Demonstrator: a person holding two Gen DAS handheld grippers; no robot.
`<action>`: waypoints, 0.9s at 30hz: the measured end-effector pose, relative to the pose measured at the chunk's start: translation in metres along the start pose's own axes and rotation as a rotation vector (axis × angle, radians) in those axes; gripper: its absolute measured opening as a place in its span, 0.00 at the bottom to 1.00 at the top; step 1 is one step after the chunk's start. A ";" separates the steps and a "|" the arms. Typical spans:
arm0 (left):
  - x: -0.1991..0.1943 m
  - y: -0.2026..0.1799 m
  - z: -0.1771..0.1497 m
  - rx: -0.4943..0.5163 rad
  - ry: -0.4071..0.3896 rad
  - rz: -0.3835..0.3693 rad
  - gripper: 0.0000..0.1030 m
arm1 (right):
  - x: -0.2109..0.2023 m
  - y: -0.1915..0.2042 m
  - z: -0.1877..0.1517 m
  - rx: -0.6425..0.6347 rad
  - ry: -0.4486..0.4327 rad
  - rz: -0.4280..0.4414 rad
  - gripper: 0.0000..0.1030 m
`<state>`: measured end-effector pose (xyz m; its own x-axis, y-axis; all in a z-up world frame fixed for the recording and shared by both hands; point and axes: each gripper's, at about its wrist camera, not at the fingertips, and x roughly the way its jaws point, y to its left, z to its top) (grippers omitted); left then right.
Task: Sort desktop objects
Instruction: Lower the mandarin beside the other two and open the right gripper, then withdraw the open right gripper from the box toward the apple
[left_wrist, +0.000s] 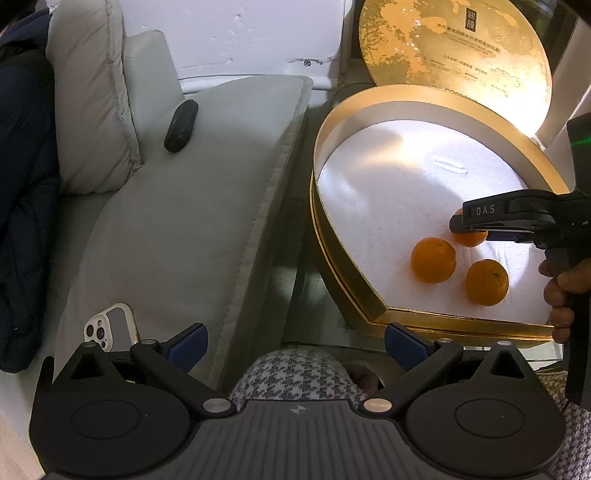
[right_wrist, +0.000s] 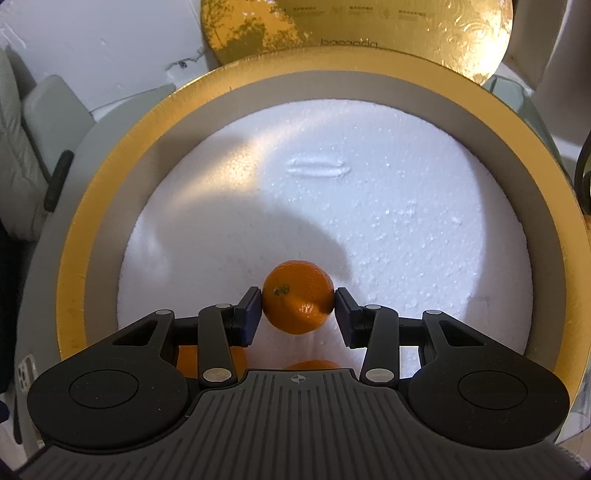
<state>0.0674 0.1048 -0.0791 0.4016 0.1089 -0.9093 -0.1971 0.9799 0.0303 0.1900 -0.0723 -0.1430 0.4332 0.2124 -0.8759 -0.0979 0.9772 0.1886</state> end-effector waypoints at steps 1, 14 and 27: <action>-0.001 0.000 0.000 0.000 -0.002 0.001 0.99 | 0.000 0.000 0.000 0.003 0.001 0.001 0.44; -0.019 -0.005 -0.006 0.016 -0.037 0.003 0.99 | -0.030 -0.012 0.000 0.042 -0.044 0.023 0.50; -0.052 -0.026 -0.019 0.061 -0.100 -0.010 0.99 | -0.105 -0.036 -0.040 0.091 -0.106 0.064 0.54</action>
<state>0.0347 0.0708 -0.0408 0.4910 0.1121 -0.8639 -0.1394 0.9890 0.0490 0.1119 -0.1301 -0.0759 0.5209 0.2691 -0.8101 -0.0490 0.9569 0.2863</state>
